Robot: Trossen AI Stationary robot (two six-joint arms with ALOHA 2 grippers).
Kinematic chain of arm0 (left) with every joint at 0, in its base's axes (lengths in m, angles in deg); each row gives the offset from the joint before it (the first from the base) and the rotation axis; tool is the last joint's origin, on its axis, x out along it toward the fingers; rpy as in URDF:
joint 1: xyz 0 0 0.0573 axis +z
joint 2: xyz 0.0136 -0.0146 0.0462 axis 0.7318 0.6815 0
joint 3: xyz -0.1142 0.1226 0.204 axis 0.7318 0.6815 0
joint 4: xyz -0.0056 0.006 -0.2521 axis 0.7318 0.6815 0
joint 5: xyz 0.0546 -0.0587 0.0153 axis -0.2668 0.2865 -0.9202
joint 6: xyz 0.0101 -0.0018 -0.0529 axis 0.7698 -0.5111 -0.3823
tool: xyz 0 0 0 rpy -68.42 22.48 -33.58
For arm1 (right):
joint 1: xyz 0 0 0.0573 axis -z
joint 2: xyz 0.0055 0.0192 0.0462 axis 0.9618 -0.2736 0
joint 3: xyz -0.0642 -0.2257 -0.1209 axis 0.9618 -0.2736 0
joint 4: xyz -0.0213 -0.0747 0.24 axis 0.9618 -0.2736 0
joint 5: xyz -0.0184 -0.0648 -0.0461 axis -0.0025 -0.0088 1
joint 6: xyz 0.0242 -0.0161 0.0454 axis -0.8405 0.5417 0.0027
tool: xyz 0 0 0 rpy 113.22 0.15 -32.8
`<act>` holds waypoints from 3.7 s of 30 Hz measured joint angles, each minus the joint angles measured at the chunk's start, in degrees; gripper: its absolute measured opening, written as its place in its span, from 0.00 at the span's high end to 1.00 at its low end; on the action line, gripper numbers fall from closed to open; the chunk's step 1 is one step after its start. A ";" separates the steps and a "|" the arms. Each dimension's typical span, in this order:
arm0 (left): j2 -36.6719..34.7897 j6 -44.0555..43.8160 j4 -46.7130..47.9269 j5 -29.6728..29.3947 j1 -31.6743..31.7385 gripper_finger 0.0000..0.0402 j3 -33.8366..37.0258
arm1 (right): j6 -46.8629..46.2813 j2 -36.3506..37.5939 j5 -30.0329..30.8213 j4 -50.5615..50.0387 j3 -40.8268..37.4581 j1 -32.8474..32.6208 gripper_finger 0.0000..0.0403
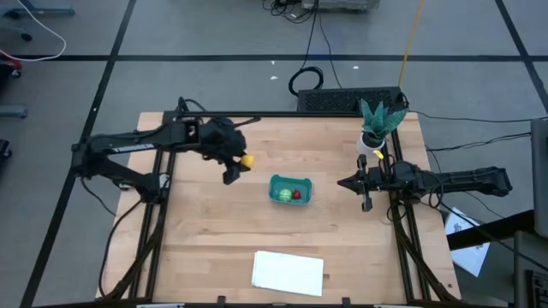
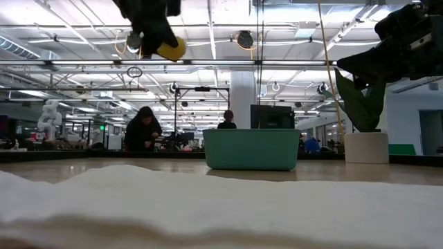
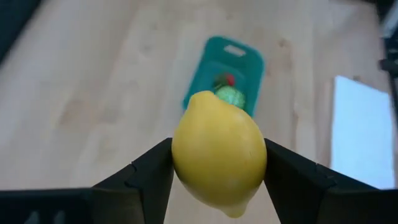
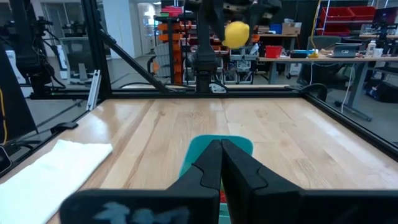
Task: Pick and placing Produce into tupperware
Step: Put the yellow lemon into the blue bin
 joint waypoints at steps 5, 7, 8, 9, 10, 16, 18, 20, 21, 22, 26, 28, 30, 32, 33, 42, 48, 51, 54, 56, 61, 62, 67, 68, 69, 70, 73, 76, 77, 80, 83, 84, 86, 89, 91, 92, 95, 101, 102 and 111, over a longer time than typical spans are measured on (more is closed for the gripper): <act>4.24 1.23 -4.56 5.31 0.59 0.44 -0.02 | -0.04 0.00 0.00 0.00 0.01 -0.02 1.00; 5.30 1.31 -4.98 6.34 0.86 0.44 -0.02 | 0.08 0.01 0.00 0.00 0.02 -0.02 1.00; 5.66 1.32 -5.61 6.95 0.88 0.44 -0.02 | 0.08 0.01 0.00 0.00 0.00 0.00 1.00; 6.03 1.33 -6.45 7.39 0.88 0.44 -0.02 | 0.10 0.01 0.00 0.00 0.02 -0.02 1.00; 6.33 1.34 -6.87 7.41 0.88 0.44 -0.02 | 0.10 0.01 0.00 0.00 0.00 -0.02 1.00; 9.21 2.63 -6.52 7.39 0.79 0.44 -4.65 | 0.13 0.00 0.02 0.02 0.00 -0.02 1.00; 10.84 3.52 -5.78 7.41 0.71 0.44 -7.40 | 0.12 0.01 0.02 0.14 0.01 -0.01 1.00; 12.98 4.23 -5.29 7.50 0.71 0.44 -10.65 | 0.08 0.01 0.02 0.20 0.00 -0.01 1.00; 14.09 4.75 -4.18 7.47 0.71 0.44 -12.27 | -0.14 0.01 0.02 0.20 0.00 -0.02 1.00; 15.12 5.31 -3.01 7.48 0.71 0.44 -13.73 | -0.27 0.01 0.02 0.21 0.00 -0.02 1.00; 19.24 7.30 -1.08 7.56 0.71 0.44 -18.57 | -0.28 0.01 0.02 0.24 0.02 0.00 1.00; 21.21 7.82 -1.20 8.03 0.71 0.44 -20.31 | -0.27 -0.01 0.02 0.24 0.02 0.00 1.00; 23.00 8.64 -1.02 9.14 0.72 0.44 -21.55 | -0.12 0.01 0.02 0.26 0.02 -0.02 1.00; 24.96 9.03 -1.15 9.84 0.71 0.44 -23.08 | 0.01 -0.01 0.02 0.26 0.00 -0.02 1.00; 25.89 9.23 -0.94 10.27 0.71 0.44 -23.73 | 0.03 -0.01 0.02 0.26 0.02 -0.02 1.00; 31.67 15.33 -0.43 11.96 0.82 0.44 -25.46 | 0.11 -0.01 0.02 0.26 0.02 0.00 1.00; 34.76 20.33 -1.18 12.05 0.84 0.44 -25.49 | 0.12 0.00 0.02 0.22 0.01 -0.02 1.00; 36.19 21.91 -1.40 12.09 0.84 0.44 -25.49 | 0.12 -0.01 0.02 0.15 0.00 -0.01 1.00; 37.31 22.10 -1.71 12.16 1.04 0.44 -25.49 | 0.12 -0.01 0.02 0.01 0.01 -0.01 1.00; 37.92 22.63 -1.59 13.11 1.45 0.44 -25.49 | 0.12 -0.01 0.02 0.00 0.02 -0.02 1.00; 38.40 24.86 0.77 18.70 2.61 0.44 -25.49 | 0.12 -0.01 0.02 -0.02 0.02 -0.02 1.00; 38.40 24.36 1.44 20.76 2.95 0.44 -25.46 | 0.12 -0.01 0.02 -0.02 0.00 0.00 1.00; 38.38 21.51 1.81 28.82 4.67 0.44 -25.46 | 0.12 -0.01 0.02 -0.11 0.02 -0.01 1.00; 38.38 21.18 1.90 29.60 4.93 0.44 -25.46 | 0.12 -0.01 0.02 -0.10 0.01 -0.02 1.00; 38.38 20.88 1.88 30.21 5.11 0.44 -25.46 | 0.12 -0.01 0.02 -0.09 0.01 -0.02 1.00; 38.38 20.71 1.88 30.39 5.17 0.44 -25.46 | 0.13 -0.01 0.02 -0.09 0.01 -0.02 1.00; 38.90 21.01 1.43 30.52 5.17 0.44 -25.46 | 0.15 -0.01 0.02 -0.08 0.00 -0.02 1.00; 39.36 21.79 -0.39 30.54 4.89 0.44 -25.44 | 0.15 -0.01 0.02 -0.09 0.02 -0.02 1.00; 39.41 22.08 -1.38 30.54 4.74 0.44 -25.48 | 0.12 -0.01 0.01 -0.07 0.01 -0.02 1.00; 40.10 23.08 -1.98 30.00 4.23 0.44 -25.46 | 0.12 -0.01 0.02 -0.07 0.00 -0.02 1.00; 41.10 25.34 -2.48 29.80 3.68 0.44 -25.45 | 0.12 -0.01 0.02 -0.07 0.02 -0.02 1.00; 41.58 25.69 -2.74 29.54 3.45 0.44 -25.42 | 0.12 -0.01 0.02 -0.07 0.02 -0.02 1.00; 42.23 26.53 -4.50 28.34 3.02 0.44 -25.46 | 0.12 -0.01 0.00 -0.07 0.00 -0.02 1.00; 43.61 27.63 -4.98 26.56 2.51 0.44 -25.46 | -0.05 0.01 0.00 -0.33 0.02 -0.01 1.00; 44.17 28.22 -4.82 26.21 2.24 0.44 -25.44 | -0.08 -0.03 0.02 -0.54 0.02 -0.01 1.00; 44.26 28.53 -4.99 25.93 2.15 0.44 -25.44 | -0.08 -0.12 0.02 -0.54 0.01 -0.02 1.00; 44.26 29.64 -4.96 23.93 1.80 0.44 -25.09 | -0.16 -0.44 0.02 -0.69 0.02 -0.02 1.00; 44.26 30.21 -5.29 22.02 1.67 0.44 -23.37 | -0.23 -0.73 0.00 -0.61 0.02 -0.02 1.00; 44.26 30.34 -5.28 21.50 1.71 0.44 -23.05 | -0.25 -0.73 0.00 -0.63 0.00 -0.02 1.00; 44.26 30.26 -6.98 20.40 1.63 0.44 -20.85 | -0.24 -0.77 0.00 -0.44 0.02 -0.02 1.00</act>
